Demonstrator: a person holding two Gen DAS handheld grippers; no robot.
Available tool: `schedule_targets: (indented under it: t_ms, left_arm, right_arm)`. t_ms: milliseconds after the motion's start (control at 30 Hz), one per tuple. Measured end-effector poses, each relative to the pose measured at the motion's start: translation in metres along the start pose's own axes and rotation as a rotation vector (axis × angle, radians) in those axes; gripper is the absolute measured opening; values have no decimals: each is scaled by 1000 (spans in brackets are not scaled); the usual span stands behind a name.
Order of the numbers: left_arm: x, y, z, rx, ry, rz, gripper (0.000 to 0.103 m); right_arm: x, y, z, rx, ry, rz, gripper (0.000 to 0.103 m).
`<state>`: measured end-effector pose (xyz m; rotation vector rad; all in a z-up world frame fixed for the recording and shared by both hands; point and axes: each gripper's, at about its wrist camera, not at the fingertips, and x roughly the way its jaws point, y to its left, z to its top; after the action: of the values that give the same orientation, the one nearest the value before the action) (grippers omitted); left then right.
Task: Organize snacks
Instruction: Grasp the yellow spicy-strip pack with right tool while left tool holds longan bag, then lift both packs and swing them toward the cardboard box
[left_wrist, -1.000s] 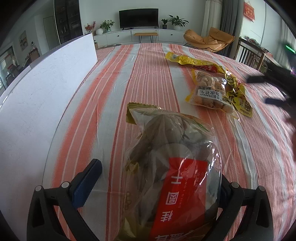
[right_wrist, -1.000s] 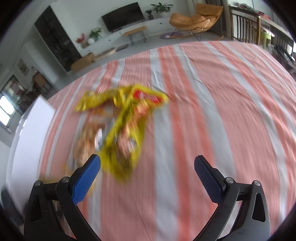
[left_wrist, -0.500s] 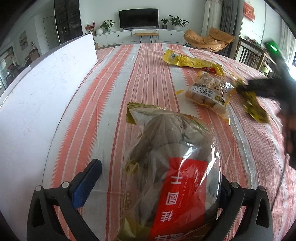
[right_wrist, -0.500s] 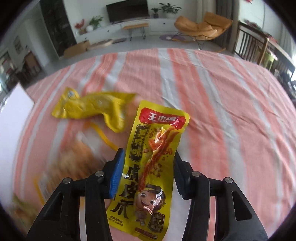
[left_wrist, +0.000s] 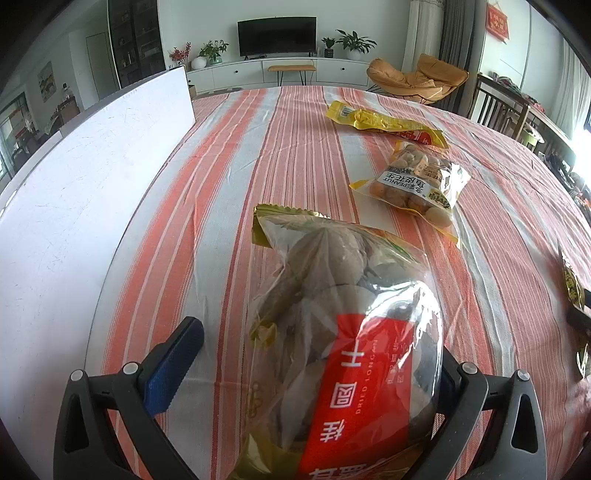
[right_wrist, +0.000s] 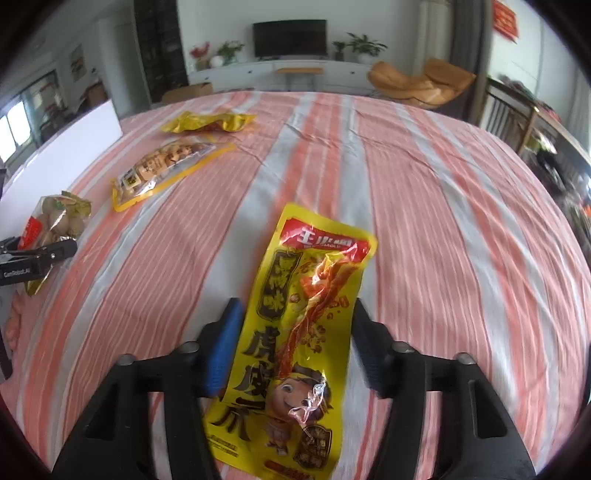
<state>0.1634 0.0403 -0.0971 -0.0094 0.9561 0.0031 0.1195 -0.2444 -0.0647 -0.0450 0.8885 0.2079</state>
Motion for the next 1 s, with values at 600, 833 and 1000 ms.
schedule_targets:
  t_ms: [600,833,1000]
  left_arm:
    - [1,-1,0,0,0,-1,103]
    - [1,-1,0,1,0,-1,103]
    - [0,-1,0,1,0,-1,103]
  right_arm:
    - [-11,-58,-3,351,-115,223,98]
    - [-4,-40,-4,232,-56,126,100]
    - [-1,-32,-4,186,-32,76,100]
